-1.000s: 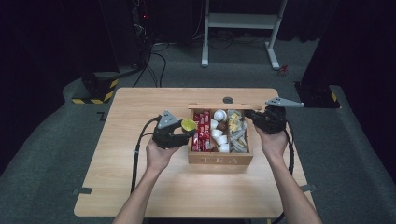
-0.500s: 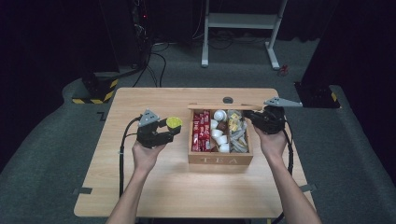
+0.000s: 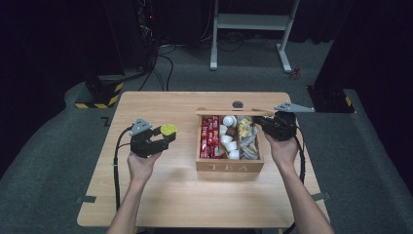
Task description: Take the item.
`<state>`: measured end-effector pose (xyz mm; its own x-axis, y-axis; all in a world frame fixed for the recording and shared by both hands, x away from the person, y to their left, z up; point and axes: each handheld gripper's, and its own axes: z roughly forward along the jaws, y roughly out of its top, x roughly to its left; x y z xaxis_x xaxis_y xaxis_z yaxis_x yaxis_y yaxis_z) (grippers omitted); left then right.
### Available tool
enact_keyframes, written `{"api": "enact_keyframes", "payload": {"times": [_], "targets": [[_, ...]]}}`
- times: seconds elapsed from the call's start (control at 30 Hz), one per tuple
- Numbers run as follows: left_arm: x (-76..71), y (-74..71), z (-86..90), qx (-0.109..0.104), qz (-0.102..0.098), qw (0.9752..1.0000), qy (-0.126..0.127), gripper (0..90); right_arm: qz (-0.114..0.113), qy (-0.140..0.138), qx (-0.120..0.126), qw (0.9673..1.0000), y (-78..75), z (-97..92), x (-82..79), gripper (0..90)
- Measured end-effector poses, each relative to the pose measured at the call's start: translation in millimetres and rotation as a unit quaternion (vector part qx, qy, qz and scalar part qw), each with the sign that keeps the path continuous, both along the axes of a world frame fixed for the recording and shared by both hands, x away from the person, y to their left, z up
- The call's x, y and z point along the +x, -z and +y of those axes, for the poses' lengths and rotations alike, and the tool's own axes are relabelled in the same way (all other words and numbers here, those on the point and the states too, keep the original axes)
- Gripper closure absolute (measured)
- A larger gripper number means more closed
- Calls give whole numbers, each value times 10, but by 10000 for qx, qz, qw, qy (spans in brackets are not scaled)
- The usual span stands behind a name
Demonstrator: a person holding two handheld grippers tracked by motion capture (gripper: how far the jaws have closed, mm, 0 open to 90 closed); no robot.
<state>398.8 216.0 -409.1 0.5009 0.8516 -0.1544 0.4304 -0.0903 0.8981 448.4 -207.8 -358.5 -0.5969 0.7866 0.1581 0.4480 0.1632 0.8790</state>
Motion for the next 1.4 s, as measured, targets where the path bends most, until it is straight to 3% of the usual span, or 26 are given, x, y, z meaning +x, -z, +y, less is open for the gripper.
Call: {"api": "enact_keyframes", "payload": {"times": [0.33, 0.5, 0.63, 0.73, 1.0, 1.4], "targets": [[-87, 119, 190, 273, 20, 9992, -281, 410, -11, -37, 5, 10000, 16, 39, 9, 892], [-85, 228, 231, 250, 90, 9989, -385, 410, 13, -36, -19, 10000, 21, 48, 14, 891], [-77, 337, 220, 391, 138, 9983, -412, 410, 2, -48, -31, 10000, 21, 48, 6, 892], [-78, 425, 170, 668, 160, 9969, -394, 409, -12, -41, -14, 10000, 22, 47, 9, 890], [-15, 621, 120, 705, 376, 9958, -449, 408, 25, -37, -20, 10000, 31, 49, 4, 891], [112, 877, -36, 1045, 535, 9921, -434, 408, 7, 12, -16, 10000, 52, 59, 17, 882]]}}
